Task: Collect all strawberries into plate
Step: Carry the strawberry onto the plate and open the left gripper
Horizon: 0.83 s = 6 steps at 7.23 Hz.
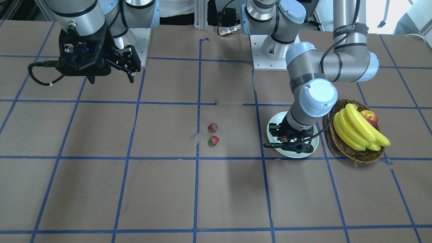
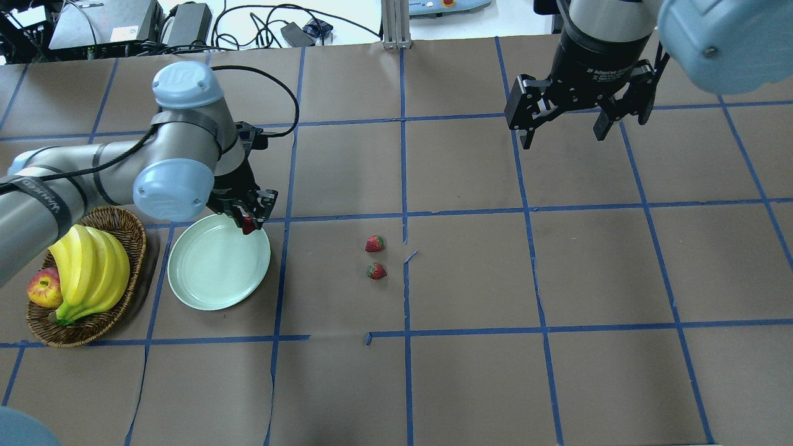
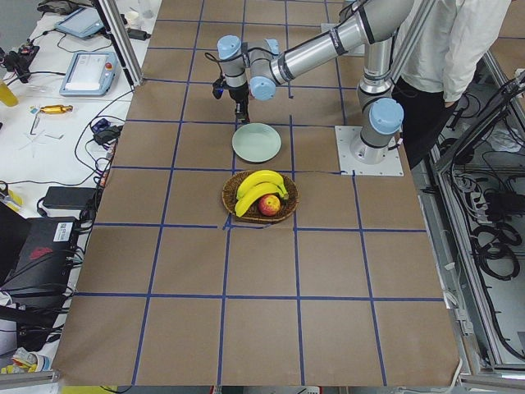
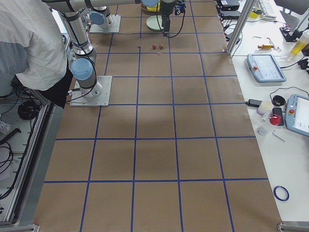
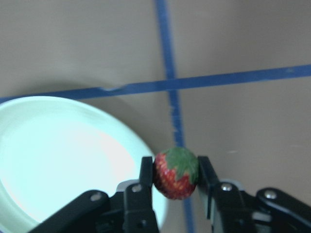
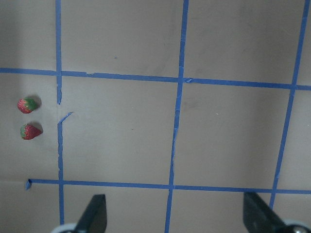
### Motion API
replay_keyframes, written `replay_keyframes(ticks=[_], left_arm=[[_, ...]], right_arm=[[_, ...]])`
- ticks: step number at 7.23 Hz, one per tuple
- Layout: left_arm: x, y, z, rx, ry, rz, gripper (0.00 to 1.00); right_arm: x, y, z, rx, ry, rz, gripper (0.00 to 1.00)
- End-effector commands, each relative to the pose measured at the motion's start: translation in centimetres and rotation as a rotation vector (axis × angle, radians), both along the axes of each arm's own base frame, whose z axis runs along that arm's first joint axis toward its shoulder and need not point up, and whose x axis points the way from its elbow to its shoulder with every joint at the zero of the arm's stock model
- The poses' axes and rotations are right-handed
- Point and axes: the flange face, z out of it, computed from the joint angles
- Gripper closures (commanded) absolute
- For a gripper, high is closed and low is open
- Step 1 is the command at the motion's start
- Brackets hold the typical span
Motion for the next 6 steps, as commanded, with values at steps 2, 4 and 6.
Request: replay_keyframes(ticks=[2, 4, 6], left_arm=[[3.0, 3.8, -4.2, 0.055, 0.008, 0.034, 0.08], [-1.6, 2.9, -3.0, -0.028, -0.027, 0.173, 0.01], [-12.5, 1.2, -0.5, -0.124, 0.028, 0.305, 0.01]], right_arm=[[0.1, 0.0, 0.0, -0.003, 0.000, 0.002, 0.00], [0.1, 0.0, 0.0, -0.004, -0.001, 0.002, 0.00], [0.1, -0.1, 0.0, -0.003, 0.000, 0.002, 0.00]])
